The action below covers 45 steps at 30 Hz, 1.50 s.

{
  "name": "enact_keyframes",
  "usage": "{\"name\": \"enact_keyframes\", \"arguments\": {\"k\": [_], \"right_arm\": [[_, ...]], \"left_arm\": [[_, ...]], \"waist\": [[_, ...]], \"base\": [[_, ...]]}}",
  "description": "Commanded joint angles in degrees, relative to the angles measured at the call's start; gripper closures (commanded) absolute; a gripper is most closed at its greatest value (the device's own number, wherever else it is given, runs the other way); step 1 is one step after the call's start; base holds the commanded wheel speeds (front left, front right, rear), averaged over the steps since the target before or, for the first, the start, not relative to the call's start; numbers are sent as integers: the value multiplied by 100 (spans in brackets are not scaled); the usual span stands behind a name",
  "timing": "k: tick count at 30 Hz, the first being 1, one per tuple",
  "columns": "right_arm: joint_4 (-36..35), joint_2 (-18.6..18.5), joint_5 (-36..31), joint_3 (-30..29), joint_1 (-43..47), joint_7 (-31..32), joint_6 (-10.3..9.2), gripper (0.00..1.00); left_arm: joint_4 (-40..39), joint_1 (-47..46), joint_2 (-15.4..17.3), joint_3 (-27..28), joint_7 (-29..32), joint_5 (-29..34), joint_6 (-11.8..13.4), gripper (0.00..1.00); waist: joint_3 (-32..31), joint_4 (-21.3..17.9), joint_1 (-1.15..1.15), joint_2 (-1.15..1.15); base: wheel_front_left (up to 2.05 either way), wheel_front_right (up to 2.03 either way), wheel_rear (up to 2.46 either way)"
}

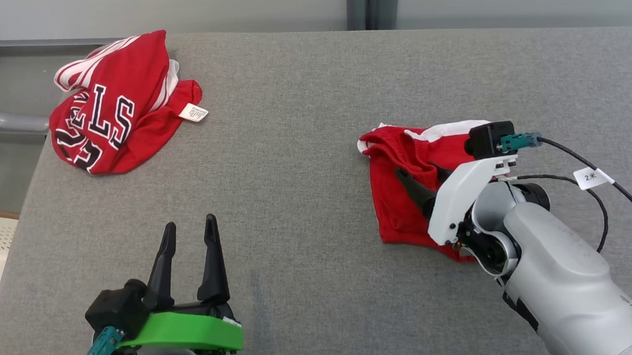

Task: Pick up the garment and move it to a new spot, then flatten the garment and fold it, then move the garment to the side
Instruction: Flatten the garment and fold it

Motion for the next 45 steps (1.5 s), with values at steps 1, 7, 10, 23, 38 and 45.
{"name": "enact_keyframes", "arguments": {"k": [1, 7, 10, 23, 38, 45], "right_arm": [[-75, 12, 40, 65, -35, -54, 0, 0], [-501, 25, 208, 544, 170, 25, 0, 0], [-690, 0, 280, 687, 209, -35, 0, 0], [-884, -424, -714, 148, 256, -1479, 0, 0], [-1599, 66, -2297, -1741, 1611, -2469, 0, 0], [-2566, 339, -2836, -2170, 2414, -2463, 0, 0]], "left_arm": [[-35, -31, 10, 22, 0, -21, 29, 0], [-71, -57, 11, 52, 0, 4, 40, 0], [-73, -79, 10, 75, 0, 25, 46, 0], [-66, -121, 11, 149, 0, 117, -26, 0], [-107, 170, 11, 287, 0, 143, 45, 0], [-63, 385, 11, 399, 0, 174, 34, 0]], "waist": [[6, -10, 0, 0], [57, -141, 0, 0], [76, -233, 0, 0], [57, -466, 0, 0], [-358, -675, 0, 0], [-532, -901, 0, 0]], "base": [[0, 0, 0], [0, 0, 0], [0, 0, 0], [0, 0, 0], [0, 0, 0], [0, 0, 0]]}}
